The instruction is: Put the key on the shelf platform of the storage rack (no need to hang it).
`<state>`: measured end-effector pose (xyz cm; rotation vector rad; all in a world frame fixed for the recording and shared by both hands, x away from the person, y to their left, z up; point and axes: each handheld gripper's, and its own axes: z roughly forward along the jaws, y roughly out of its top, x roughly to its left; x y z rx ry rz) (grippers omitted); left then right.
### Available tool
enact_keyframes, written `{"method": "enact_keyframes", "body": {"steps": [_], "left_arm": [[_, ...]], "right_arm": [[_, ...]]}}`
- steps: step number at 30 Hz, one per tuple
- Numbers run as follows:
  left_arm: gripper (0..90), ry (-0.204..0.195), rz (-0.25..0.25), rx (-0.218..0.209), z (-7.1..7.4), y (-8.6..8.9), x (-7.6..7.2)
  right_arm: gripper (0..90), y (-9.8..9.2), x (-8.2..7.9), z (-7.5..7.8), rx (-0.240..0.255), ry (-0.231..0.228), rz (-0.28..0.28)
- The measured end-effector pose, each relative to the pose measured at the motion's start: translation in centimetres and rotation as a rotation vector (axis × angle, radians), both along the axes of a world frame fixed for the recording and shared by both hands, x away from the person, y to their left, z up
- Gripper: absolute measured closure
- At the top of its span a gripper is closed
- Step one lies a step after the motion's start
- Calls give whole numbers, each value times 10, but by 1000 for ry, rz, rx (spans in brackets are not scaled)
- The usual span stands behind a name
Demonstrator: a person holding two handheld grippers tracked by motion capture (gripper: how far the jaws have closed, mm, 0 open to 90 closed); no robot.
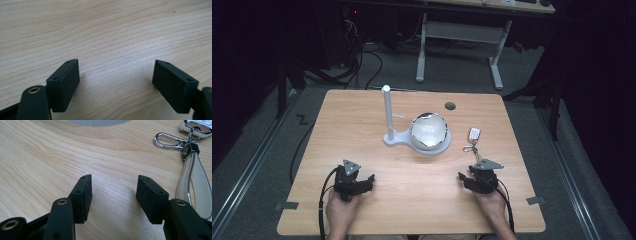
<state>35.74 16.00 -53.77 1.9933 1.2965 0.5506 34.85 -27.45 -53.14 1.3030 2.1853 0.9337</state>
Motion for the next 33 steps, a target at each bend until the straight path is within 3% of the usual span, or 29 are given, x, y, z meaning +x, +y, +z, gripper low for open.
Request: {"method": "enact_keyframes", "body": {"steps": [13,33], "left_arm": [[221,1,-1,2,0,0,0],[221,1,-1,2,0,0,0]], "right_arm": [[478,-4,-5,0,16,5,-8],[509,-25,-23,10,67,-24,-34]]}}
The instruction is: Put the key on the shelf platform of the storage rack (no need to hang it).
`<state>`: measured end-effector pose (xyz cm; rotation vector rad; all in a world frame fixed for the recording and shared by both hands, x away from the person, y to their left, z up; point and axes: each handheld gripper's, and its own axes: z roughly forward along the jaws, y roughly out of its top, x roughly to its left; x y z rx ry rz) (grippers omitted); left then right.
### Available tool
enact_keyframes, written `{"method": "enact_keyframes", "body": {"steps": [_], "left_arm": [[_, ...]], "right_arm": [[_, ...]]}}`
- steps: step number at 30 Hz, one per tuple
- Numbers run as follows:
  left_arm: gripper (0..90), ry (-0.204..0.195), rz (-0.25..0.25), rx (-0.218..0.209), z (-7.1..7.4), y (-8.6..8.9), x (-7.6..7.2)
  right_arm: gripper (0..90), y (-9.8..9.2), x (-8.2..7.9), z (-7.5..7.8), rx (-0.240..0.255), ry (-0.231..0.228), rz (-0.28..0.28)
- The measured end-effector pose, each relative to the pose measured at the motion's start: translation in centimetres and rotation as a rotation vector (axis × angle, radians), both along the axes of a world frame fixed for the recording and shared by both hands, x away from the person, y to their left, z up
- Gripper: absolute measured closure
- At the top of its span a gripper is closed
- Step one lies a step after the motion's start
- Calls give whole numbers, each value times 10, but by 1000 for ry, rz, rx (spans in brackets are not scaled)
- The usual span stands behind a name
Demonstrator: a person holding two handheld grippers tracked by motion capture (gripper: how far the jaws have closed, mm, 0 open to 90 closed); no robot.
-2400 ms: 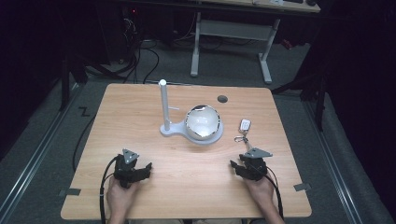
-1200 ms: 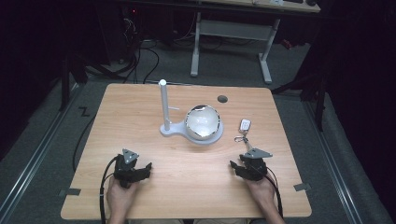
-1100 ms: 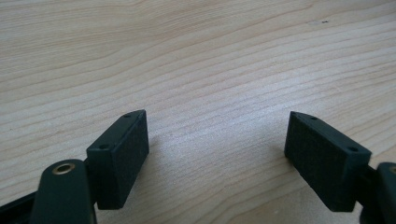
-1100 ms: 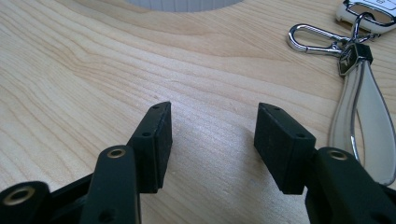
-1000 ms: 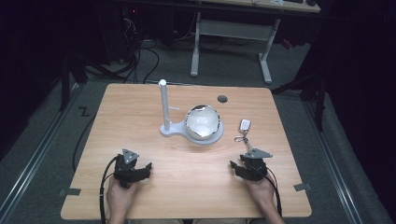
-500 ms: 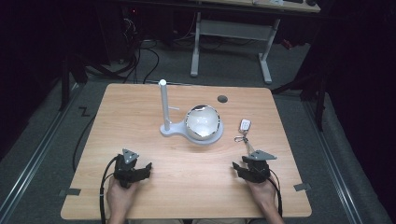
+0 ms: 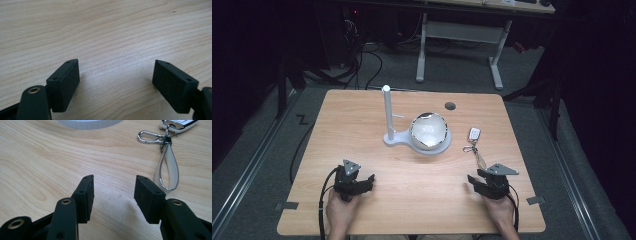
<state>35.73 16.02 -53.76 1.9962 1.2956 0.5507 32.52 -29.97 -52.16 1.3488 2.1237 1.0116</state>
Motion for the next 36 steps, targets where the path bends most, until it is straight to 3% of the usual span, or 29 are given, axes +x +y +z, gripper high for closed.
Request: {"method": "enact_keyframes", "body": {"steps": [21,36], "left_arm": [[219,0,0,1,0,0,0],[219,0,0,0,0,0,0]], "right_arm": [[553,-29,-10,2,15,-2,-86],[574,-41,13,11,33,7,-123]]}}
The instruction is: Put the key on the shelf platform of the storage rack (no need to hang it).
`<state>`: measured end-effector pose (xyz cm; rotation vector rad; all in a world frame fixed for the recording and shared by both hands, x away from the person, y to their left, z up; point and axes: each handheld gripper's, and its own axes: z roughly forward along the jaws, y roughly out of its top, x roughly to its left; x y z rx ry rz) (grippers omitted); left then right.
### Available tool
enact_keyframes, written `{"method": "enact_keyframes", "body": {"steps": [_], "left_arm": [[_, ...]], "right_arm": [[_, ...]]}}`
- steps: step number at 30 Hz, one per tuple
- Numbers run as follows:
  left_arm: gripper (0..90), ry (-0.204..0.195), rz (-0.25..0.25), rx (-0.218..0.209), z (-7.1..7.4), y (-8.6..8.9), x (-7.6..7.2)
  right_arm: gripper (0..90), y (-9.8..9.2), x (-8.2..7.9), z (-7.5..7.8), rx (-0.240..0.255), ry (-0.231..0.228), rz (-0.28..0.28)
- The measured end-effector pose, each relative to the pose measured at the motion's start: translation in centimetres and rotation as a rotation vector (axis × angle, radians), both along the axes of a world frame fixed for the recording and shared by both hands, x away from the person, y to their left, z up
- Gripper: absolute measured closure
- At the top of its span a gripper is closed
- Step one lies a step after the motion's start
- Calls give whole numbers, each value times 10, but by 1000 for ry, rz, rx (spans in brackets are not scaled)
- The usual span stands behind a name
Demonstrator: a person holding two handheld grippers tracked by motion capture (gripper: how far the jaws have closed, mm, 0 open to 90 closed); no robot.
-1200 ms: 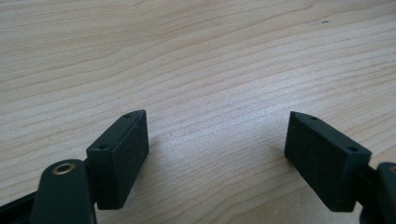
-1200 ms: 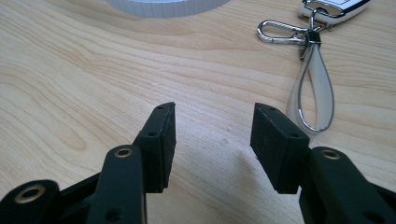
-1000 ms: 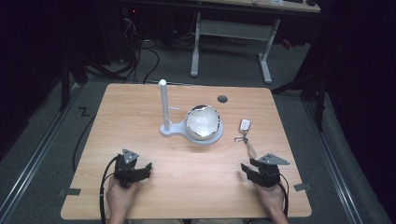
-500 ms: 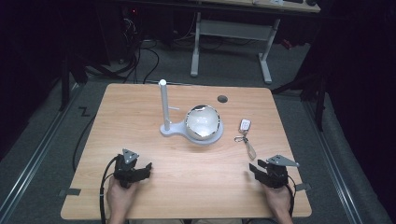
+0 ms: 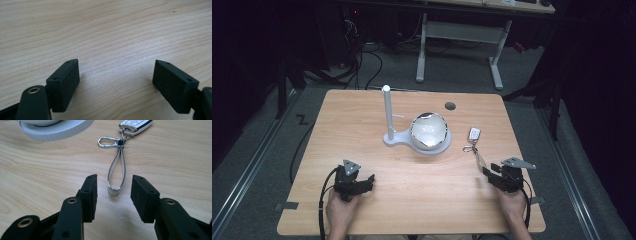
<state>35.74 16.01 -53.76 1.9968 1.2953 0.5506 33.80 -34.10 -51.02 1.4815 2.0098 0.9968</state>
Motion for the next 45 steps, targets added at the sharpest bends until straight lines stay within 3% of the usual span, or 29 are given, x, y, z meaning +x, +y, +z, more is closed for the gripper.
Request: {"method": "enact_keyframes", "body": {"steps": [3,26,36,45], "left_arm": [[219,0,0,0,0,0,0],[217,0,-2,1,0,0,0],[218,-1,-1,1,0,0,0],[218,0,-2,1,0,0,0]], "right_arm": [[583,-1,5,-1,16,13,-8],[563,6,41,8,-2,11,-21],[564,9,59,5,9,36,-28],[565,17,75,4,-12,61,-22]]}}
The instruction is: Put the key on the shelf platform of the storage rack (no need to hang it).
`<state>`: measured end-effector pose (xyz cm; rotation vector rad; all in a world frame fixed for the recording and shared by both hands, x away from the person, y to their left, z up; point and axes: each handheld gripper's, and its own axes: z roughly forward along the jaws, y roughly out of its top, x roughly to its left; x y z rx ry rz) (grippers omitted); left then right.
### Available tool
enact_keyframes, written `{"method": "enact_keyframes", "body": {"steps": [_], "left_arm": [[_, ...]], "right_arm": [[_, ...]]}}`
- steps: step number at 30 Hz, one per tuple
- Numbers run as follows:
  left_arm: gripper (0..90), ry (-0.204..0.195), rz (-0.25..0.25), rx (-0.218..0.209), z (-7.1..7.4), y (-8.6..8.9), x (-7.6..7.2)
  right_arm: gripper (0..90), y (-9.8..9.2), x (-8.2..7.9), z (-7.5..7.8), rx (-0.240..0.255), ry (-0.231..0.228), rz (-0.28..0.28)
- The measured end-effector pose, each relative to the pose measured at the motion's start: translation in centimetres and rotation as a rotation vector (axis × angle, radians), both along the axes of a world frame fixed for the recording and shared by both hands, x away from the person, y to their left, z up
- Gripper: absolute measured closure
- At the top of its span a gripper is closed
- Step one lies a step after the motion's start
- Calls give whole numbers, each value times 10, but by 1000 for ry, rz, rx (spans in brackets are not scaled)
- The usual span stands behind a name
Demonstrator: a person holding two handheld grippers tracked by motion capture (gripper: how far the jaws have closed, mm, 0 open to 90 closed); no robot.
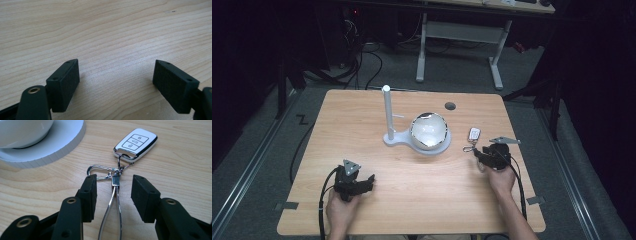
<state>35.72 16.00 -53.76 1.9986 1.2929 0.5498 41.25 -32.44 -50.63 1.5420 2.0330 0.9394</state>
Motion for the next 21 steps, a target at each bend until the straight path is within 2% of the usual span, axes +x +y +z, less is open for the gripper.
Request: {"method": "enact_keyframes", "body": {"steps": [12,14,21], "left_arm": [[218,-1,1,0,0,0,0],[217,-1,1,0,0,0,0],[218,-1,1,0,0,0,0]], "right_arm": [[602,5,18,-11,-20,45,-14],[622,4,20,-15,-39,58,-16],[695,6,18,-16,-73,48,1]]}}
